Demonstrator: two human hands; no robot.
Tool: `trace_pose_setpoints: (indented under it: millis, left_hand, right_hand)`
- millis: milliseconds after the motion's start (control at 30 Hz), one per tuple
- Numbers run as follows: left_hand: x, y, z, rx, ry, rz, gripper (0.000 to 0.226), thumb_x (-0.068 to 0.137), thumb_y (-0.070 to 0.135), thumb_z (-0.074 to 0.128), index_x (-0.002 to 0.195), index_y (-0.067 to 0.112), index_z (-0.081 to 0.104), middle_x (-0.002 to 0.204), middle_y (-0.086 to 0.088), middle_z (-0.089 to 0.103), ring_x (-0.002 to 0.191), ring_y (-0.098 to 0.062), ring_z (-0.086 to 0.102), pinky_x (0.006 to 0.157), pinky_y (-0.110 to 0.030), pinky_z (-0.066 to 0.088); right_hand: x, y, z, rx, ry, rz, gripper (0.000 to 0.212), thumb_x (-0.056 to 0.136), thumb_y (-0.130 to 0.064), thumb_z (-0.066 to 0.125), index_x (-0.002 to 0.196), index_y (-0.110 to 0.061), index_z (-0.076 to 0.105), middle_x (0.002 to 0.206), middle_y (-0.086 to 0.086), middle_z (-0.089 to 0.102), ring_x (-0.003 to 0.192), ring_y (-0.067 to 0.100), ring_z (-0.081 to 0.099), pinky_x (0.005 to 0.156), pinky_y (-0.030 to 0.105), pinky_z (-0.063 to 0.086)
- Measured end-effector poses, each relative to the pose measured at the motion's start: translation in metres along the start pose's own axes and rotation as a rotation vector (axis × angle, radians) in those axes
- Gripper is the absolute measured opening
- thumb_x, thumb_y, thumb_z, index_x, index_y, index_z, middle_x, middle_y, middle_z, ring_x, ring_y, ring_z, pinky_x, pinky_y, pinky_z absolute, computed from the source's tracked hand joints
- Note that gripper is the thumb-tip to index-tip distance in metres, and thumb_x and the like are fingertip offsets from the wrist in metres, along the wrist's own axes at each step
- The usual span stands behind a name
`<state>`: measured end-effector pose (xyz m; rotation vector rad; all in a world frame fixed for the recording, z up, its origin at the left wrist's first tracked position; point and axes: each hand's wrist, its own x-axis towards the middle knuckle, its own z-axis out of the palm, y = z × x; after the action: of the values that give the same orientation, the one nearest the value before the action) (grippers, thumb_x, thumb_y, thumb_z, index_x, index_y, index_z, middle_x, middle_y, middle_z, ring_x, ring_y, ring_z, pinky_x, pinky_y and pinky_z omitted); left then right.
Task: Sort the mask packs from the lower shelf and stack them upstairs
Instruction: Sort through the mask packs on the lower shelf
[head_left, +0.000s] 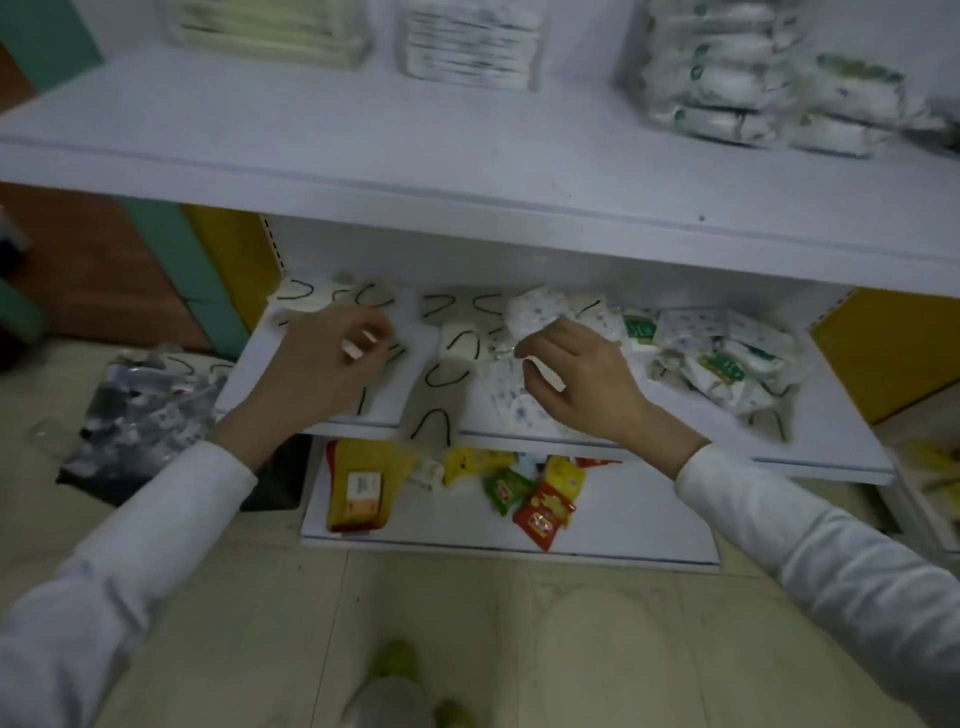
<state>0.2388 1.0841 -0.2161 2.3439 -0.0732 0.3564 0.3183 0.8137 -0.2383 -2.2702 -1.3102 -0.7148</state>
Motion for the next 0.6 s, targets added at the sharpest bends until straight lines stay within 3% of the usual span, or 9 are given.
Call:
trace_pose_setpoints:
  millis: [67,200,267,333,400,467,533,600]
  left_hand:
    - [-0.013,-0.029,0.014,0.008,0.004,-0.101,0.011,0.087,0.007,0.061,0.094,0.014,0.066,0.089,-0.002,0.066,0.077,-0.009,0.06,0.066,-0.003,0.04]
    - [-0.038,-0.088,0.044,0.076,-0.063,-0.307,0.01,0.087,0.007,0.062,0.092,0.011,0.069,0.091,-0.004,0.069,0.08,-0.015,0.061,0.07,-0.015,0.04]
    - [-0.047,-0.11,0.057,0.063,-0.149,-0.357,0.009,0.089,0.008,0.06,0.09,0.013,0.067,0.085,-0.001,0.066,0.076,-0.014,0.058,0.06,-0.004,0.036]
    - [-0.049,-0.126,0.069,0.03,-0.201,-0.373,0.011,0.089,0.006,0.059,0.087,0.015,0.063,0.08,0.0,0.062,0.072,-0.015,0.057,0.059,-0.005,0.038]
    - [-0.048,-0.142,0.078,-0.006,-0.227,-0.384,0.014,0.088,0.004,0.06,0.085,0.017,0.061,0.08,-0.001,0.063,0.074,-0.016,0.059,0.069,-0.021,0.048]
    - [-0.045,-0.157,0.083,-0.022,-0.259,-0.373,0.015,0.088,0.005,0.061,0.084,0.019,0.06,0.084,-0.002,0.066,0.077,-0.017,0.062,0.072,-0.031,0.054]
    - [-0.042,-0.168,0.085,-0.044,-0.295,-0.37,0.017,0.088,0.006,0.06,0.082,0.022,0.06,0.086,-0.004,0.067,0.076,-0.012,0.063,0.066,-0.031,0.056]
    - [-0.037,-0.178,0.089,-0.081,-0.316,-0.392,0.018,0.088,0.005,0.059,0.082,0.021,0.061,0.086,-0.006,0.067,0.076,-0.012,0.063,0.06,-0.023,0.055]
  right_hand:
    - [-0.016,0.003,0.029,0.041,-0.03,0.074,0.019,0.088,-0.01,0.052,0.089,-0.003,0.07,0.083,0.009,0.068,0.073,0.026,0.06,0.06,0.032,0.048]
    - [-0.045,0.002,0.09,0.103,-0.11,0.28,0.023,0.084,-0.013,0.048,0.086,-0.006,0.07,0.076,0.008,0.068,0.069,0.027,0.063,0.053,0.031,0.052]
    - [-0.054,0.001,0.125,0.137,-0.165,0.447,0.029,0.083,-0.019,0.044,0.085,-0.008,0.07,0.072,0.009,0.067,0.067,0.028,0.064,0.051,0.035,0.053]
    - [-0.055,0.001,0.16,0.159,-0.244,0.658,0.033,0.085,-0.021,0.042,0.091,-0.008,0.071,0.077,0.011,0.07,0.072,0.032,0.065,0.059,0.037,0.055]
    - [-0.049,0.003,0.191,0.146,-0.364,0.893,0.03,0.09,-0.016,0.044,0.103,-0.008,0.07,0.093,0.016,0.071,0.088,0.036,0.065,0.074,0.037,0.053]
    - [-0.043,0.006,0.219,0.12,-0.494,1.089,0.026,0.094,-0.014,0.044,0.102,-0.006,0.068,0.103,0.018,0.068,0.099,0.036,0.062,0.077,0.033,0.047]
    - [-0.032,0.007,0.242,0.094,-0.568,1.228,0.022,0.094,-0.018,0.044,0.095,-0.004,0.061,0.106,0.019,0.062,0.104,0.035,0.058,0.076,0.032,0.043]
    - [-0.018,0.007,0.261,0.059,-0.587,1.354,0.03,0.095,-0.023,0.045,0.113,-0.001,0.055,0.12,0.018,0.051,0.116,0.036,0.048,0.089,0.038,0.043]
